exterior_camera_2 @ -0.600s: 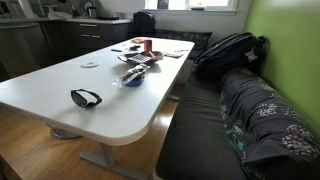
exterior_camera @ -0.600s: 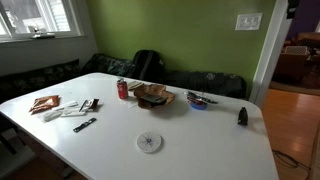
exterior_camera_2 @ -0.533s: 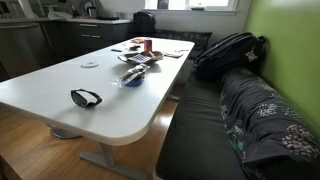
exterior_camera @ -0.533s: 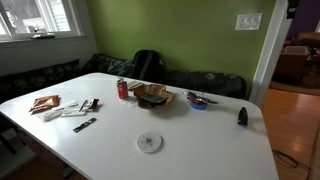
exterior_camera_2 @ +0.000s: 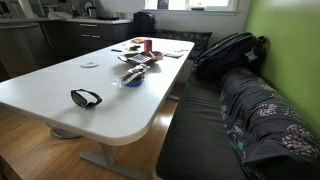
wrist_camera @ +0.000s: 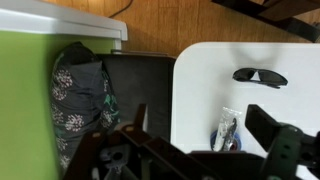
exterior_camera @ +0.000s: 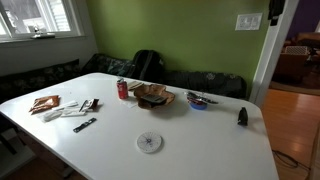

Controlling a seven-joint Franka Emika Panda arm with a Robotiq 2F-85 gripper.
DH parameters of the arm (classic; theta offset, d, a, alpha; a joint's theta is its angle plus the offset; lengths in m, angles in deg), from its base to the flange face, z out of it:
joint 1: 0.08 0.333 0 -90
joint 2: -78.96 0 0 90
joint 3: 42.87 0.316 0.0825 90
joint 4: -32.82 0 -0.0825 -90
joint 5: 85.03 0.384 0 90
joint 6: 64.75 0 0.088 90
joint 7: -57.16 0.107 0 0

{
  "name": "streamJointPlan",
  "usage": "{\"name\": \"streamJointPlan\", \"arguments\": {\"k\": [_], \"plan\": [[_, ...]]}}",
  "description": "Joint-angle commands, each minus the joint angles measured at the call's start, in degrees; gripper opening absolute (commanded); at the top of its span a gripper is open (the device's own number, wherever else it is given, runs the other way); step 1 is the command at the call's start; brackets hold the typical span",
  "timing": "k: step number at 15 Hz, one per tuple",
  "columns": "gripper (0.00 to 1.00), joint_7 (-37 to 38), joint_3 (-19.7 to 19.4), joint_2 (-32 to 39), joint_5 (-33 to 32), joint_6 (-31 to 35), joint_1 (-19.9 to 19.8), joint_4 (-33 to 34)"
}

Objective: Move the wooden tray forwards

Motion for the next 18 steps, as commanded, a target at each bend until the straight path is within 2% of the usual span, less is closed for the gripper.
{"name": "streamJointPlan", "arguments": {"k": [1,5,10,11,13,18], "plan": [[1.00,-4.2,2.0,10.5,1.6,5.8,4.2,2.2],[1.00,-6.8,7.5,22.5,1.7,10.1,7.3,6.2],[1.00,-11.8,14.5,35.2,-1.0,7.9,9.4,14.8],[1.00,-8.1,14.3,31.1,0.0,10.2,8.6,10.6],[1.00,-7.8,15.1,33.1,0.0,10.1,8.8,11.8],[1.00,-7.9,14.8,32.1,0.0,10.1,8.2,11.7]]}}
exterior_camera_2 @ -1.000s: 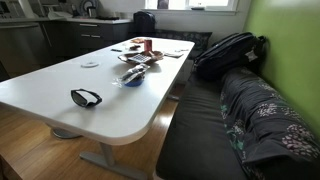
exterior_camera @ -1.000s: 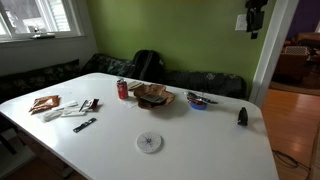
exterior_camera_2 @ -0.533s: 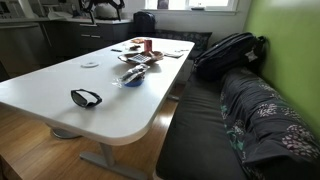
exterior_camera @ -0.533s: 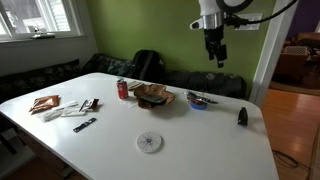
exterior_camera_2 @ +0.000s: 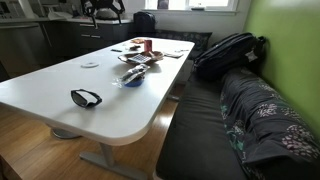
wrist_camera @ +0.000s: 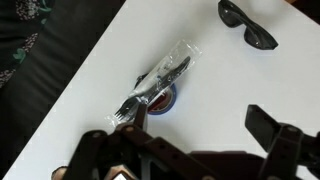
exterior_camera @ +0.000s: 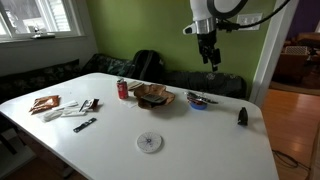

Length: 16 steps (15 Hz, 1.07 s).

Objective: Move the wooden tray forwards

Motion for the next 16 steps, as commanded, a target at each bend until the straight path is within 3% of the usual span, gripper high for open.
{"name": "streamJointPlan", "arguments": {"k": [1,7,9,12,14,15,16], "plan": [[1.00,1.0,0.6,-1.4,-2.4,4.4,-0.3,-2.3],[1.00,4.1,0.7,-3.5,-14.5,31.8,0.2,-12.1],[1.00,5.8,0.2,-3.3,-13.1,41.8,-1.3,-14.7],[1.00,2.2,-0.4,-1.1,-8.4,56.9,-4.4,-17.1],[1.00,-3.6,3.6,2.6,-1.6,66.7,-9.0,-18.5],[1.00,-7.3,7.3,6.0,1.6,70.3,-12.0,-18.9],[1.00,-8.7,14.0,10.0,2.3,71.3,-16.8,-17.9]]}}
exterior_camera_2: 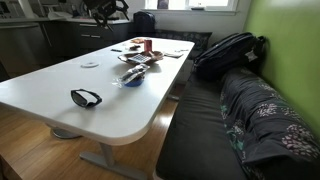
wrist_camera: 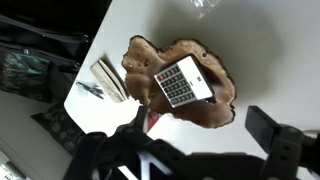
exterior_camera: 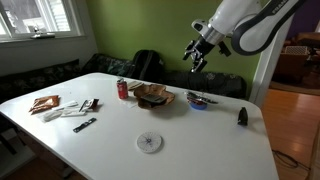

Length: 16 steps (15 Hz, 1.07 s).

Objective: Move the wooden tray forwards

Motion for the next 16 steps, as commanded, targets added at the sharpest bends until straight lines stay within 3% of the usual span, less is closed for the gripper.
{"name": "streamJointPlan", "arguments": {"k": [1,2,3,4,7,11,13,15,16], "plan": [[1.00,-5.4,14.8,11.6,2.2,1.3,-11.6,3.5],[1.00,-6.2,15.6,14.1,1.6,-3.2,-11.7,6.2],[1.00,-6.1,13.1,15.7,2.1,-8.7,-8.8,8.9],[1.00,-3.8,6.8,15.9,1.8,-13.6,-2.7,11.5],[1.00,2.0,0.1,19.9,-2.9,-27.7,5.1,21.0],[1.00,-1.0,0.2,24.9,-4.7,-44.8,11.0,30.9],[1.00,-4.5,1.9,25.0,-3.8,-43.1,10.5,31.7],[1.00,3.4,-0.8,21.6,-2.2,-43.0,10.8,29.0],[1.00,3.9,-0.5,20.3,-0.6,-41.5,9.0,27.1]]}}
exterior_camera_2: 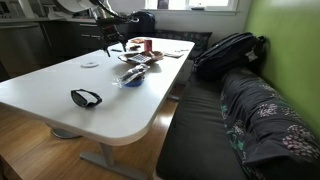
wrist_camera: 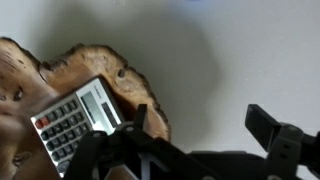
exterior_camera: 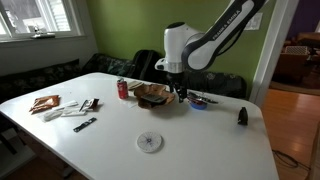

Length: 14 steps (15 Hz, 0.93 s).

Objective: Move the wooden tray forwards

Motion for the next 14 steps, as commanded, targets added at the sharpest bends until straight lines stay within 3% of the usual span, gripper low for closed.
{"name": "streamJointPlan", "arguments": {"k": [1,4,5,9,10,14], "plan": [[1.00,3.5,-1.1,-4.5,4.5,2.6,-4.4,-5.4],[1.00,6.1,-1.8,-6.4,8.7,6.0,-7.3,-8.4],[1.00,3.3,-1.7,-3.7,6.7,3.3,-6.1,-4.3],[1.00,6.1,-1.7,-4.0,10.0,4.2,-8.3,-4.4],[1.00,4.1,0.0,-3.3,15.1,3.2,-11.6,-3.0],[1.00,-4.0,0.7,-1.3,27.1,-0.8,-21.1,0.4]]}}
